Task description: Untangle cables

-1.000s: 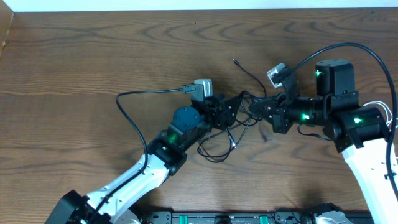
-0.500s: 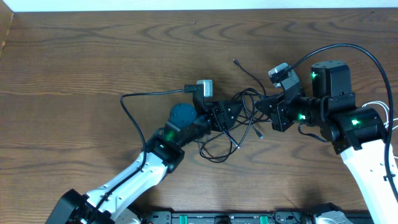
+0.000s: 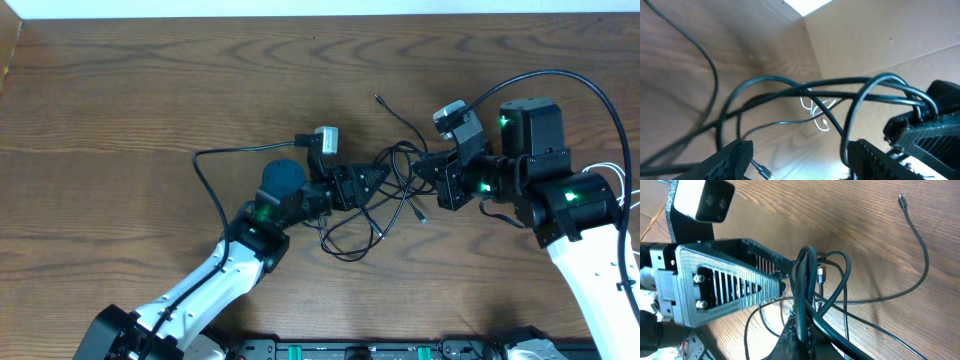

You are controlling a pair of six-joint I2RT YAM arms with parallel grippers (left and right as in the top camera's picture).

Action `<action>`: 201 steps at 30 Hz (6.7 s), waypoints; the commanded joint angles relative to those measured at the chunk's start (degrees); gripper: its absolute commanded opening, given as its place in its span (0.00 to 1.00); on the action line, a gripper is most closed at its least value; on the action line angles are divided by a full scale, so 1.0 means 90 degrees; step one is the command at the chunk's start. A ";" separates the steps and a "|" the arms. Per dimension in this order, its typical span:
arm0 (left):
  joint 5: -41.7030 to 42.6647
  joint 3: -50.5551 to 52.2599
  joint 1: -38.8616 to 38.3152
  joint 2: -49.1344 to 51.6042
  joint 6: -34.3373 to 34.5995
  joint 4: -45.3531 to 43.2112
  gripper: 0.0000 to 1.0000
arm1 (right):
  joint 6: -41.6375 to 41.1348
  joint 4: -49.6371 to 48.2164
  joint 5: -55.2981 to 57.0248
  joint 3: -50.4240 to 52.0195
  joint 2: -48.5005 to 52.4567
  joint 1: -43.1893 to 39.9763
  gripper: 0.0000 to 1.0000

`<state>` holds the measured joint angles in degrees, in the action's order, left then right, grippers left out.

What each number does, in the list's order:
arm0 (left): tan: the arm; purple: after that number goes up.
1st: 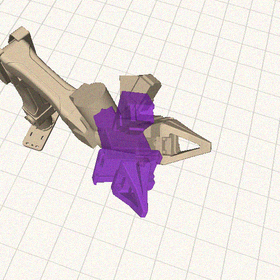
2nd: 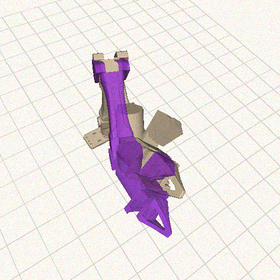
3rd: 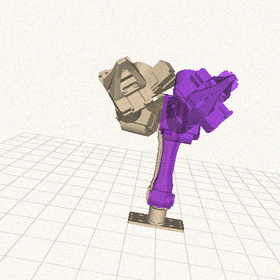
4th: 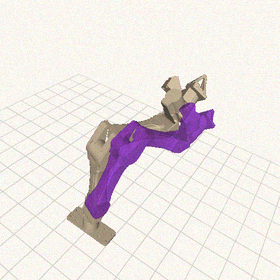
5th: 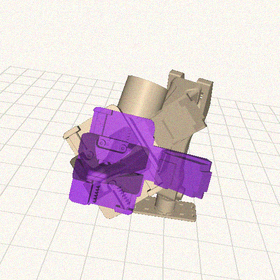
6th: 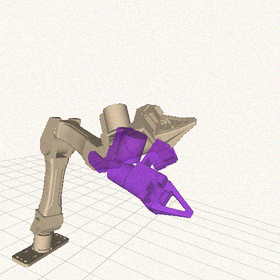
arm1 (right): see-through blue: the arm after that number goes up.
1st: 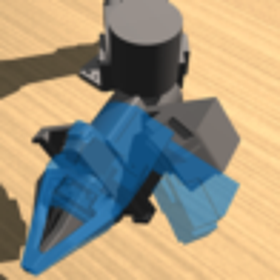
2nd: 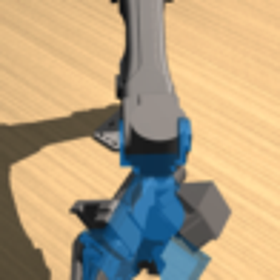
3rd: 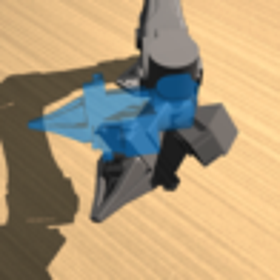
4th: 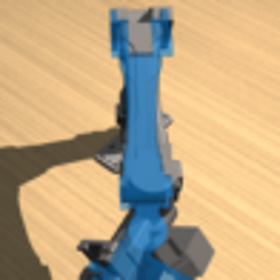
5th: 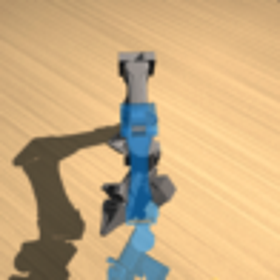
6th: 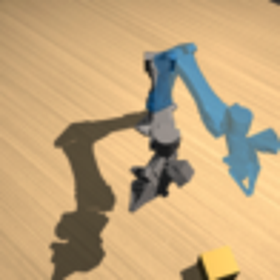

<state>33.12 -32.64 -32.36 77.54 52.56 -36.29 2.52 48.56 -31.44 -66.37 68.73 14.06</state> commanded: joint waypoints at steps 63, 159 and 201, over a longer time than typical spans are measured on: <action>-0.1280 -0.0075 -0.0804 -0.0041 0.0661 -0.0352 0.08 | -0.0211 0.0158 -0.0039 -0.0034 -0.0010 0.0401 0.01; 0.3866 -0.0075 0.3650 -0.0845 0.1151 -0.3847 0.08 | -0.0469 -0.1027 -0.1588 -0.0029 0.2365 0.0702 0.56; 0.3903 -0.0075 0.3653 -0.0784 -0.2480 0.0408 0.08 | -0.0017 -0.0384 0.0656 -0.0114 -0.1039 -0.0986 0.01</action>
<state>72.93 -32.69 0.54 70.50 44.93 -38.06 0.34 43.81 -26.74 -66.83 64.10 9.34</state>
